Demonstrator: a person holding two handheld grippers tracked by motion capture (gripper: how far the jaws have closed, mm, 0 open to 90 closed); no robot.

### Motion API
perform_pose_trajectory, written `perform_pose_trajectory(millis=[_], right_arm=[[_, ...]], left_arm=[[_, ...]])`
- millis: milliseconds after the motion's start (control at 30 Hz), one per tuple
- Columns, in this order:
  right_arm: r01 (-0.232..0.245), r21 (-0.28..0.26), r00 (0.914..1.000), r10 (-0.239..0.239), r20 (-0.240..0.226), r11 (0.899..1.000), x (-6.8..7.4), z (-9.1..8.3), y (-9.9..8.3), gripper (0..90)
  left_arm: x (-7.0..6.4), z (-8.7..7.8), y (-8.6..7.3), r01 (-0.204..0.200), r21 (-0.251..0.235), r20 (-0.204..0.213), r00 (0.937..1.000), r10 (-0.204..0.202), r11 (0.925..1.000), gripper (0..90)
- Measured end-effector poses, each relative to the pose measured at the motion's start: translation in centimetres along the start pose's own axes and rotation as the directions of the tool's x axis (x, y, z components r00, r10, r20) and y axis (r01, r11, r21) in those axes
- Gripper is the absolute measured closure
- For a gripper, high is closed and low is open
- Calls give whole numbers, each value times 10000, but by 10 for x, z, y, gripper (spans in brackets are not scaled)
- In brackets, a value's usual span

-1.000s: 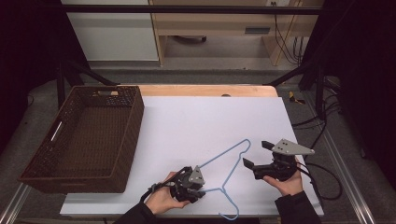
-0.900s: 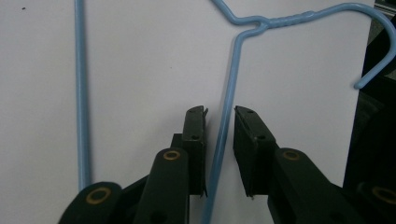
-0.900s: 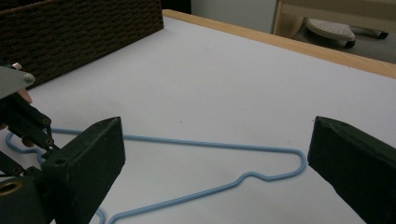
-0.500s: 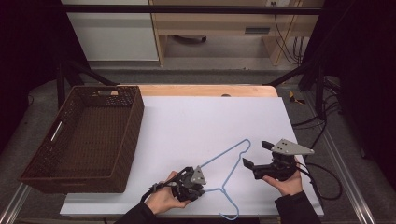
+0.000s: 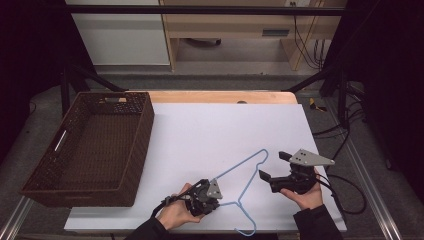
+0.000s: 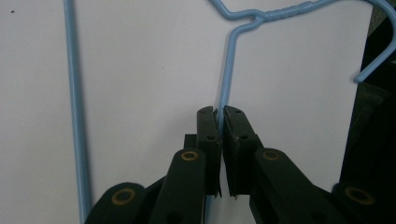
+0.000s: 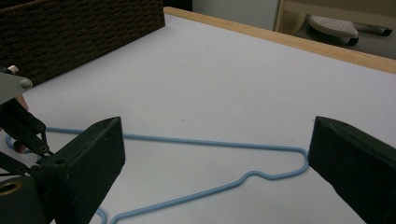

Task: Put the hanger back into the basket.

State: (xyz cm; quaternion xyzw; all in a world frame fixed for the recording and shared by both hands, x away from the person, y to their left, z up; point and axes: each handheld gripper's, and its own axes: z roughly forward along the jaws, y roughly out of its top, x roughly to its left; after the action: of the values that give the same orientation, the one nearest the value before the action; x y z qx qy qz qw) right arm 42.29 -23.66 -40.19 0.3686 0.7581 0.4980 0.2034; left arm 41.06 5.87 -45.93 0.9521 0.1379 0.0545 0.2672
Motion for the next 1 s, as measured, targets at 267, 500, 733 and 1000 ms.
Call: perform_pose_trajectory(millis=[267,500,733,1000], right_arm=[[-7,36,10000,7,-66,10000,1,-1,0,48],[36,82,9999,-35,-138,10000,2,-2,-1,56],[-7,138,9997,11,-254,9999,5,-1,-2,64],[-13,299,9984,30,-568,9996,10,4,-5,88]], left_arm=[[-1,-2,-1,48,-209,-5,10000,-48,9998,871],[-2,-11,-1,225,-520,-199,9995,-235,9984,872],[-1,-22,-1,458,-977,-415,9979,-501,9942,872],[0,-31,0,646,-1299,-612,9955,-730,9894,873]])
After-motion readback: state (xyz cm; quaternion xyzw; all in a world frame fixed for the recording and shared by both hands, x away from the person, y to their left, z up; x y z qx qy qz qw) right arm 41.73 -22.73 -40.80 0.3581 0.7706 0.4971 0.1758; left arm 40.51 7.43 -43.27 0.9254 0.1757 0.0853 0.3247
